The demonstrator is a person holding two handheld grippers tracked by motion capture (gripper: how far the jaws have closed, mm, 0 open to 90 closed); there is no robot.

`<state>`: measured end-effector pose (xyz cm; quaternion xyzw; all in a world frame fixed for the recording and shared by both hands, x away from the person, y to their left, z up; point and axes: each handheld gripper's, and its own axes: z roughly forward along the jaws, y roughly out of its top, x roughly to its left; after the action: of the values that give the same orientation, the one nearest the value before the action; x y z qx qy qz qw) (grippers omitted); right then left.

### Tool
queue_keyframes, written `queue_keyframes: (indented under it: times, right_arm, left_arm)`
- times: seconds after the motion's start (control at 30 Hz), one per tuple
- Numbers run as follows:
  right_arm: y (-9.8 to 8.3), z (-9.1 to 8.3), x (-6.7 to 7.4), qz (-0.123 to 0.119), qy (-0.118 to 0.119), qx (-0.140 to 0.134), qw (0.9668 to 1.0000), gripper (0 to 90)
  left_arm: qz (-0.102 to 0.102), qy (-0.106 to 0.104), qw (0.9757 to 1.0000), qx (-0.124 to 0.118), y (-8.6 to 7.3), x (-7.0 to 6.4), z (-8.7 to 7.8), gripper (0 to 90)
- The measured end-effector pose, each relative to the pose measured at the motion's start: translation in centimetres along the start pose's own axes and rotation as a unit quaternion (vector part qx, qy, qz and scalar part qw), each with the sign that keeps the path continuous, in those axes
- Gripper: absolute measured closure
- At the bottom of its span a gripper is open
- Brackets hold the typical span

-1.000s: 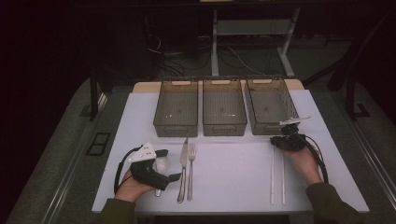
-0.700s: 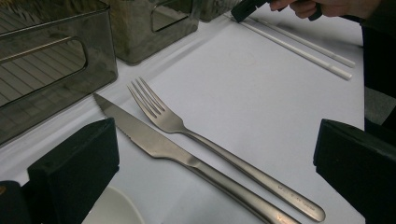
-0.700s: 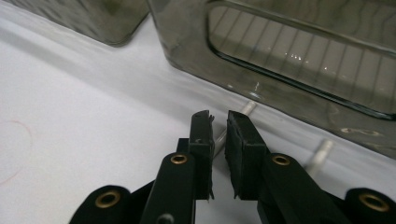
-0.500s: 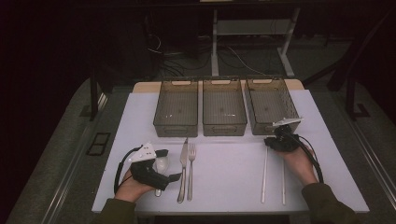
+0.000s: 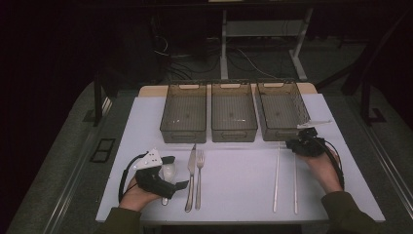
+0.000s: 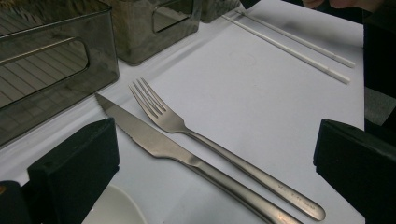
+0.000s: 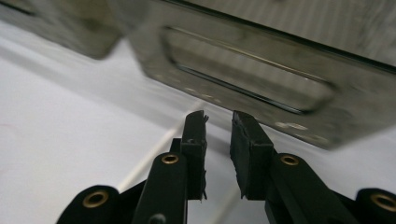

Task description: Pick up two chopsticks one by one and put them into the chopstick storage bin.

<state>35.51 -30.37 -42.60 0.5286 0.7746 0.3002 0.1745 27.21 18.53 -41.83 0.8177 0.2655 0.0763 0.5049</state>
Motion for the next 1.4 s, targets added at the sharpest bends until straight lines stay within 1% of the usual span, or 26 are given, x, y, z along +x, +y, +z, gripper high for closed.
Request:
queue_keyframes:
  times: [0.03,0.07,0.13,0.17,0.3,0.33,0.4,0.5,0.57,0.9,0.97,1.1,1.17,1.37,1.4]
  right_arm:
    - [-0.1,0.0,-0.3,0.004,-0.006,0.001,1.0,74.4]
    - [-0.2,0.2,-1.0,0.012,-0.014,0.003,0.9998,74.3]
    - [-0.3,0.4,-1.2,0.015,-0.017,0.005,0.9997,74.3]
    - [-0.3,0.8,-1.5,0.017,-0.023,0.009,0.9996,74.1]
    - [-0.3,1.4,-1.6,0.015,-0.027,0.017,0.9994,73.6]
    - [-0.4,1.7,-1.6,0.015,-0.029,0.024,0.9992,74.0]
    - [-0.4,1.8,-1.7,0.014,-0.03,0.027,0.9991,74.3]
    - [-0.5,1.8,-1.7,0.017,-0.027,0.026,0.9991,77.7]
    - [-0.4,1.8,-1.6,0.013,-0.027,0.027,0.9992,79.5]
    - [-0.4,1.8,-1.1,0.001,-0.016,0.029,0.9994,82.6]
    - [-0.3,1.8,-1.0,-0.001,-0.011,0.03,0.9995,82.7]
    - [-0.2,1.9,-0.5,-0.015,-0.001,0.032,0.9994,82.6]
    - [-0.2,1.9,-0.3,-0.022,0.0,0.034,0.9992,82.7]
    - [-0.2,1.8,-0.2,-0.032,0.01,0.037,0.9988,83.4]
    - [-0.2,1.8,-0.2,-0.037,0.01,0.036,0.9986,83.6]
  left_arm:
    - [0.002,0.0,1.0,0.0,0.0,0.0,0.0,0.0]
    - [0.003,0.0,1.0,0.001,0.0,0.0,0.0,0.0]
    - [0.002,0.0,1.0,0.001,0.0,0.0,0.0,0.0]
    - [0.002,-0.001,1.0,0.002,0.0,0.0,0.0,0.0]
    - [0.002,-0.001,1.0,0.003,0.0,0.1,0.1,0.0]
    - [0.002,-0.001,1.0,0.003,0.0,0.0,0.1,0.0]
    - [0.002,-0.002,1.0,0.002,0.0,0.0,0.1,0.0]
    - [0.002,-0.001,1.0,0.003,0.0,0.0,0.1,0.0]
    - [0.003,-0.002,1.0,0.003,0.0,0.0,0.1,0.0]
    - [0.002,-0.002,1.0,0.002,0.0,0.0,0.0,0.0]
    - [0.001,-0.002,1.0,0.001,0.0,0.0,0.0,0.0]
    - [0.001,-0.002,1.0,0.001,0.0,0.0,0.0,0.0]
    - [0.001,-0.002,1.0,0.001,0.0,0.0,0.0,0.0]
    - [0.001,-0.002,1.0,0.0,0.0,0.0,0.0,0.0]
    - [0.001,-0.002,1.0,0.0,0.0,0.0,0.0,0.0]
